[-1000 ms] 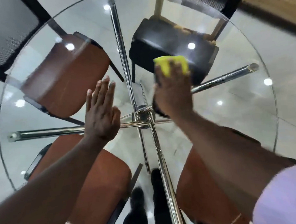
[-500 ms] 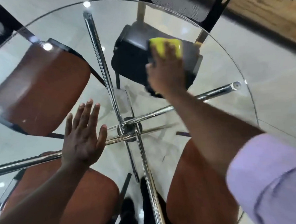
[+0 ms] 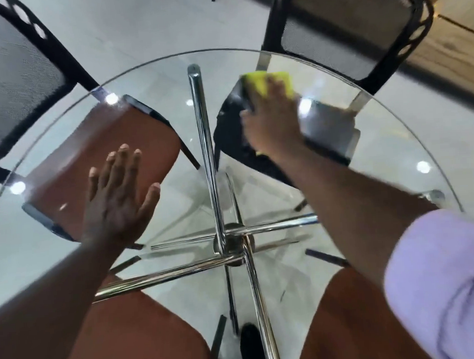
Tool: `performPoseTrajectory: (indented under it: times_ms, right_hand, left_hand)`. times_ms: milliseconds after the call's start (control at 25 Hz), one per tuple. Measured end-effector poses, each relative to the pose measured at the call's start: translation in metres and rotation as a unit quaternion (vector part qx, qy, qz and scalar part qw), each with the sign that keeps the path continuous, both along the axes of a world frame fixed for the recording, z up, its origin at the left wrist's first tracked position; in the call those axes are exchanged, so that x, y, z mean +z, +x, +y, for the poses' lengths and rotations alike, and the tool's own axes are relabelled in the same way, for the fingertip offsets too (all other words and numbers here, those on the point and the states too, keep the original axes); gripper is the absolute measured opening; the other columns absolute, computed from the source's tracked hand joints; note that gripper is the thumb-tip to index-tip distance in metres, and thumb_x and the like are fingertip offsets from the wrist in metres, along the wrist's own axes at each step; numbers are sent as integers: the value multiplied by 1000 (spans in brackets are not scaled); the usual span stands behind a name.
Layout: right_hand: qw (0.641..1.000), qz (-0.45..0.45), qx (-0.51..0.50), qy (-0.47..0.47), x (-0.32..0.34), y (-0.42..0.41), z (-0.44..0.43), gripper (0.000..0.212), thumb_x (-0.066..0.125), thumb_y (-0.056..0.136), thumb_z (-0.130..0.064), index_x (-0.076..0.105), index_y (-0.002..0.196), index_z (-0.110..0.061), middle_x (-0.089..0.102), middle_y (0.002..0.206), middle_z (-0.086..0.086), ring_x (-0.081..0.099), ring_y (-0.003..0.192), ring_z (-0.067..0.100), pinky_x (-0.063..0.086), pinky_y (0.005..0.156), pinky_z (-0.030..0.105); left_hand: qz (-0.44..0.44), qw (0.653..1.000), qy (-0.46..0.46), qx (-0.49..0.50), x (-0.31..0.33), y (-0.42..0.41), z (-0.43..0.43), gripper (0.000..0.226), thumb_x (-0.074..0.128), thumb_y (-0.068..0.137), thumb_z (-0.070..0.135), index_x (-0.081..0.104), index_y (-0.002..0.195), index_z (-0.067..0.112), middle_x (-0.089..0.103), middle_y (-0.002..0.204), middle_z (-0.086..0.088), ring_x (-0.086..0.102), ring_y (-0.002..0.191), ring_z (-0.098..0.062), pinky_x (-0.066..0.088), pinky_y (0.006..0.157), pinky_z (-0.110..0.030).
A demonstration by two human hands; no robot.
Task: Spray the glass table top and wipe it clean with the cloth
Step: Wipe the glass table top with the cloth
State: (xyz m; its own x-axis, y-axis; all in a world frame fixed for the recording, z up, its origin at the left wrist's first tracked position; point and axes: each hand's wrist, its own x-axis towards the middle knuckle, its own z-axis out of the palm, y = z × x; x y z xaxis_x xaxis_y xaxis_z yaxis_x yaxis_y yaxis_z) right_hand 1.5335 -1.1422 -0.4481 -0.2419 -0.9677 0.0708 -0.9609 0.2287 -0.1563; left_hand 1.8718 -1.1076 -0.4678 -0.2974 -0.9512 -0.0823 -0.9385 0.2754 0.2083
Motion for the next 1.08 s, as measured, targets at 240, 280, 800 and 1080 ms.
performPoseTrajectory:
  times_ms: [240, 280, 800, 1080]
  right_hand:
    - [988, -32, 152, -9, -12, 23, 64, 66, 53, 103, -46, 42, 167, -32, 36, 175, 11, 32, 162, 35, 30, 128, 59]
    - [996, -18, 88, -19, -13, -6, 41, 65, 48, 104, -48, 44, 166, -28, 39, 172, 15, 35, 160, 39, 35, 125, 62]
    - [992, -61, 104, -33, 2, 116, -31, 64, 53, 98, -35, 47, 161, -28, 45, 165, 8, 37, 155, 35, 35, 126, 53]
    - [940, -32, 341, -17, -8, 350, 56, 64, 55, 99, -43, 50, 162, -32, 44, 169, 16, 40, 156, 40, 33, 125, 61]
  left_hand:
    - [-7, 1000, -11, -3, 2, 1, -1, 79, 28, 101, 65, 18, 167, 24, 12, 177, -1, 11, 164, -24, 9, 131, -54]
    - [-11, 1000, -15, -5, 1, 1, -1, 79, 28, 101, 65, 18, 167, 24, 12, 177, -2, 11, 163, -24, 10, 131, -55]
    - [78, 995, -11, 67, -2, 24, 14, 78, 26, 104, 56, 26, 162, 3, 20, 173, -18, 15, 162, -33, 8, 133, -49]
    - [-6, 985, 52, 165, 8, 184, 166, 90, 20, 104, 70, 3, 168, 9, -11, 176, -11, -12, 163, -25, 8, 133, -51]
